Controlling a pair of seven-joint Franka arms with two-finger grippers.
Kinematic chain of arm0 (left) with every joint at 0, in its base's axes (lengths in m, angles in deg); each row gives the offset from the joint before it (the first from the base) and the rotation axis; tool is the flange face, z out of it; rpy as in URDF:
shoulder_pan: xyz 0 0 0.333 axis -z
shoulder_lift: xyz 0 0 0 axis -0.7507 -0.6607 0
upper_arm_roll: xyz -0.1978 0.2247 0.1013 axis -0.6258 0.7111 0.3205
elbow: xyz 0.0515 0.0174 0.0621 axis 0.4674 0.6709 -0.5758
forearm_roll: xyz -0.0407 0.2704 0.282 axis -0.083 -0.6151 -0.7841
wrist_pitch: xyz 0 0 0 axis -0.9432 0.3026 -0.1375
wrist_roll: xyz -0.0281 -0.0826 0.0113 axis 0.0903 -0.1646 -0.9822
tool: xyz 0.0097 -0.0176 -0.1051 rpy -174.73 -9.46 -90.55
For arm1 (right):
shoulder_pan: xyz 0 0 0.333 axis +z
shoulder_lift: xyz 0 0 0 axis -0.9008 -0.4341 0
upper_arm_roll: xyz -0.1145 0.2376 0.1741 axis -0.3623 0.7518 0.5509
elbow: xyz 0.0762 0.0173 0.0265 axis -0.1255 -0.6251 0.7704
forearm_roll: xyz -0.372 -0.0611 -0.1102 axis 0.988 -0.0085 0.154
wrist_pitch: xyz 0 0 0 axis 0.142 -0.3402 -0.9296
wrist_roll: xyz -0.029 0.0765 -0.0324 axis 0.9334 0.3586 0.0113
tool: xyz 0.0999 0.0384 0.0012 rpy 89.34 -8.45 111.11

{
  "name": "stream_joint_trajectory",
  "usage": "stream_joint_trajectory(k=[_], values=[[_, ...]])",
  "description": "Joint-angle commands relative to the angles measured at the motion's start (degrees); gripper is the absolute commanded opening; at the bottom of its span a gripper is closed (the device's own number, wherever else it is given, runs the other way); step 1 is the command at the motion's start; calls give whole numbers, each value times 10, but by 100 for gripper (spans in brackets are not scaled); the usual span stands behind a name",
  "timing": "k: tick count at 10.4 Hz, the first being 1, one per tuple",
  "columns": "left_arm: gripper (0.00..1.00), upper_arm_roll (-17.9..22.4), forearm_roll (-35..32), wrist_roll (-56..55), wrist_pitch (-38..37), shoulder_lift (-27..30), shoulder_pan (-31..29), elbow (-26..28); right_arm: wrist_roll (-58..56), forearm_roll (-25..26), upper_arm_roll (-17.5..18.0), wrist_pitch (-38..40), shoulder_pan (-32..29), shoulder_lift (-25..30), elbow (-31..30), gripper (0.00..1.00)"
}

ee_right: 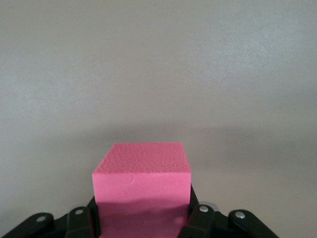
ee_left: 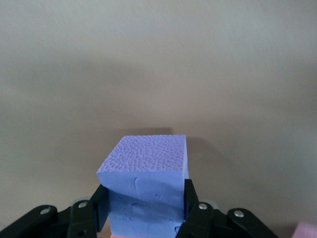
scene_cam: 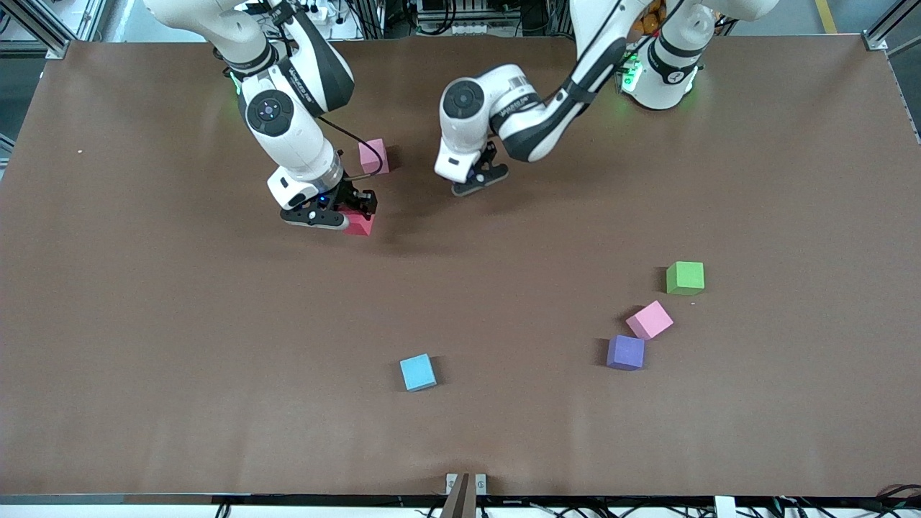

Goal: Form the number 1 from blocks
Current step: 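Place the purple cube beside the orange cube with the left gripper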

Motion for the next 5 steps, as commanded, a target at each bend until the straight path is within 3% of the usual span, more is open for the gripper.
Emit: stream_joint_trajectory(k=[1, 5], values=[[0, -25, -13, 26, -2, 21, 0, 21, 26, 3, 7, -1, -9, 21, -20, 49], [0, -39, -27, 72, -2, 19, 0, 37, 88, 2, 12, -10, 10, 7, -19, 49]])
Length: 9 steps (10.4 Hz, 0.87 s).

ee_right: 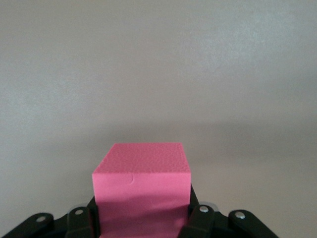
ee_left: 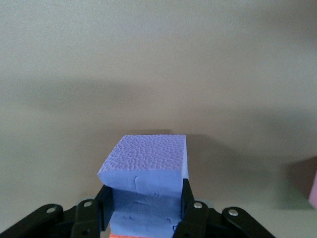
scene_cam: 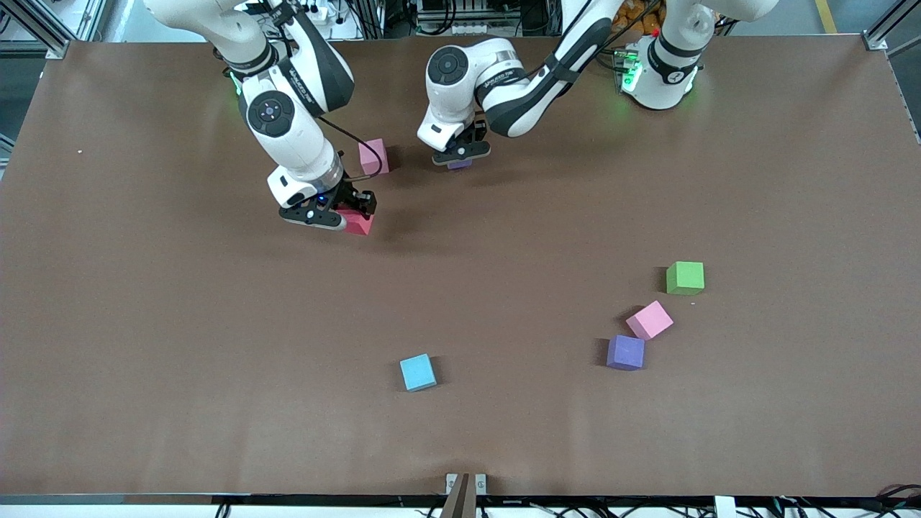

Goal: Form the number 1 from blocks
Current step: 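Place the purple cube beside the orange cube with the left gripper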

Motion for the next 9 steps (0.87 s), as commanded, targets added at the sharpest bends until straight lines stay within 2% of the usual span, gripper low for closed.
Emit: stream_joint_trajectory(k=[1, 5, 9], values=[[0, -4, -16, 39, -2, 12, -6, 14, 50, 1, 9, -11, 14, 4, -13, 48], [0, -4, -44, 59, -2, -1, 2, 14, 73, -3, 24, -17, 19, 0, -12, 49], [0, -4, -43, 54, -1, -12, 6, 8, 73, -3, 27, -17, 19, -1, -13, 49]])
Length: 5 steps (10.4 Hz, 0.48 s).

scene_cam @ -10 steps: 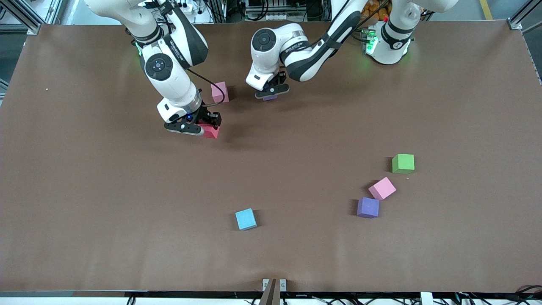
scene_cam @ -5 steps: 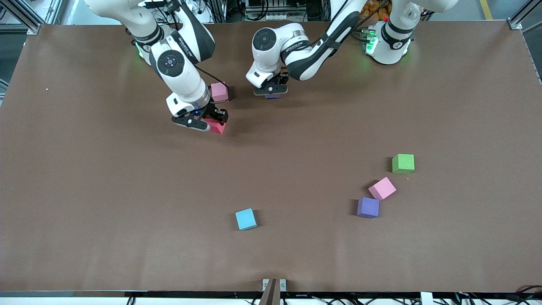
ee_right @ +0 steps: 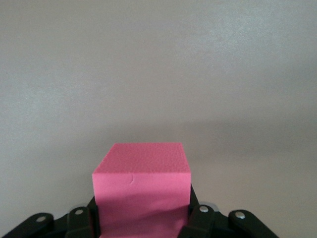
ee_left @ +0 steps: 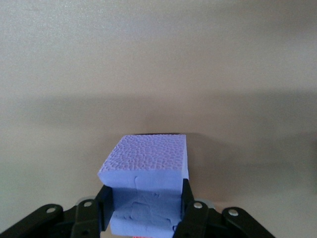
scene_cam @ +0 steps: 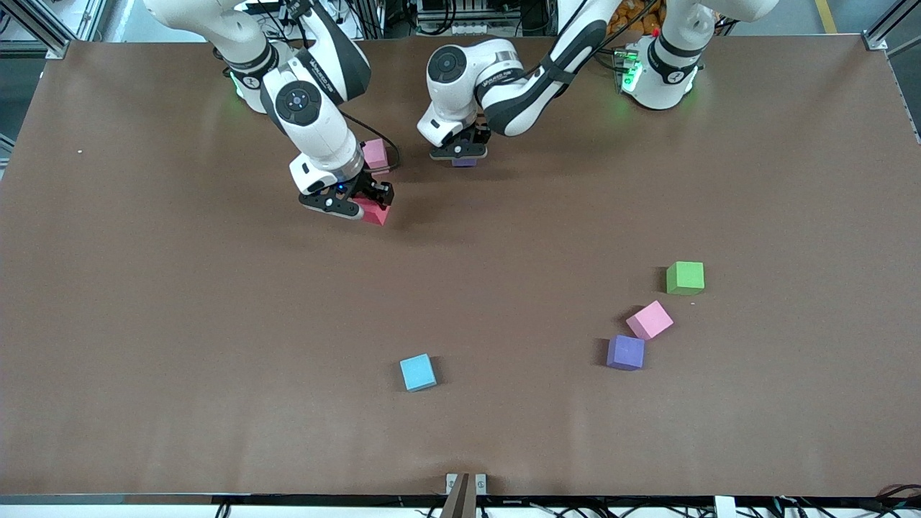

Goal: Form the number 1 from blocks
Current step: 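Place the purple cube beside the orange cube with the left gripper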

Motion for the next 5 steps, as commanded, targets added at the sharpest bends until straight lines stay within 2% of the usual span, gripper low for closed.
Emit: stream_joint_trajectory(k=[1, 5], values=[[0, -3, -13, -1, -1, -5, 0, -4, 10, -2, 2, -9, 3, 4, -8, 48], [0, -3, -13, -3, 2, -6, 4, -7, 10, -2, 2, -9, 3, 4, -8, 49]])
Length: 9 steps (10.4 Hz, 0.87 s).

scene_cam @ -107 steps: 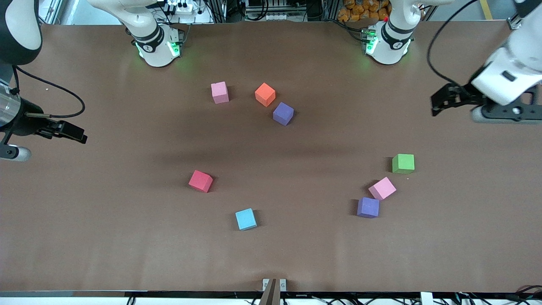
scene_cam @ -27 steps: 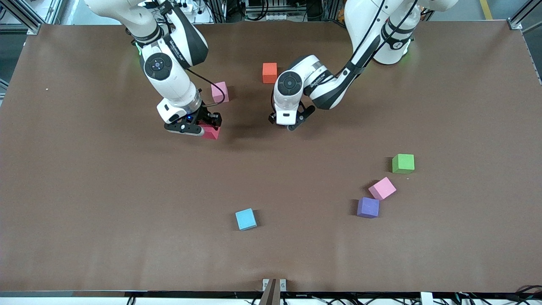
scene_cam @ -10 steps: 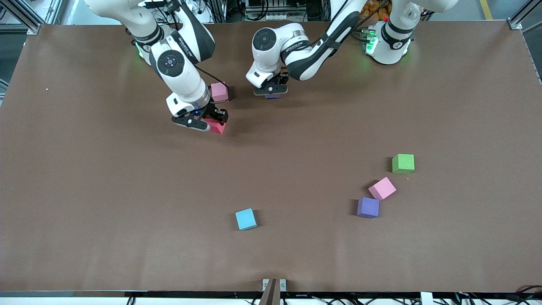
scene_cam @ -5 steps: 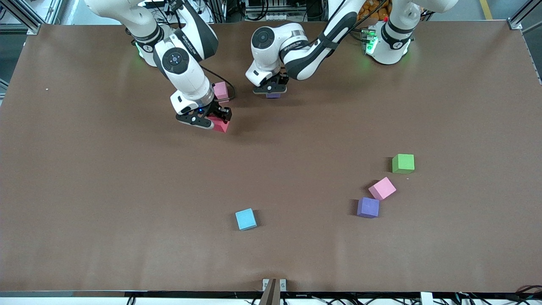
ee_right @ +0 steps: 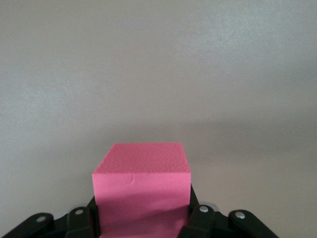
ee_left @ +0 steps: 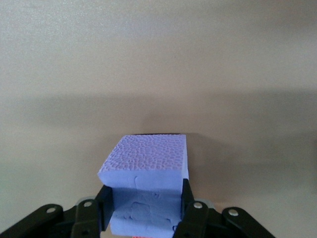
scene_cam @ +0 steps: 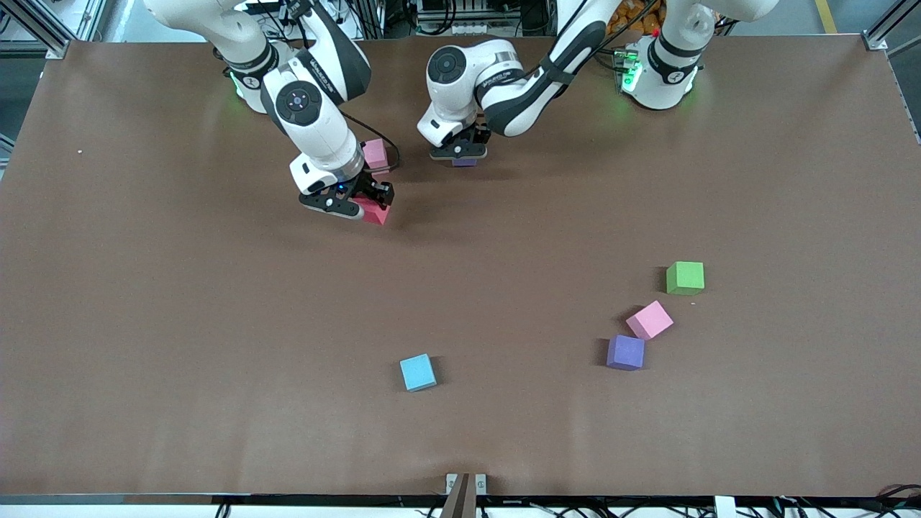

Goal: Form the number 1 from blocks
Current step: 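Place the purple cube beside the orange cube with the left gripper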

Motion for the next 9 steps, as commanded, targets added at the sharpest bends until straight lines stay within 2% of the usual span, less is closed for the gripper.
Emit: stream_joint_trajectory(k=[1, 5, 6, 7, 9], values=[[0, -3, -12, -4, 2, -6, 6, -10, 10, -2, 2, -9, 3, 4, -9, 48], [0, -3, -7, -8, 3, -12, 10, -13, 10, -2, 2, -9, 3, 4, -8, 49], [81, -3, -5, -13, 3, -15, 10, -13, 10, -2, 2, -9, 3, 4, -8, 49], [100, -3, -10, -13, 2, -17, 10, -13, 10, -2, 2, -9, 3, 4, -8, 49], [100, -3, -7, -17, 2, -13, 8, -14, 10, -2, 2, -9, 3, 4, -8, 49]])
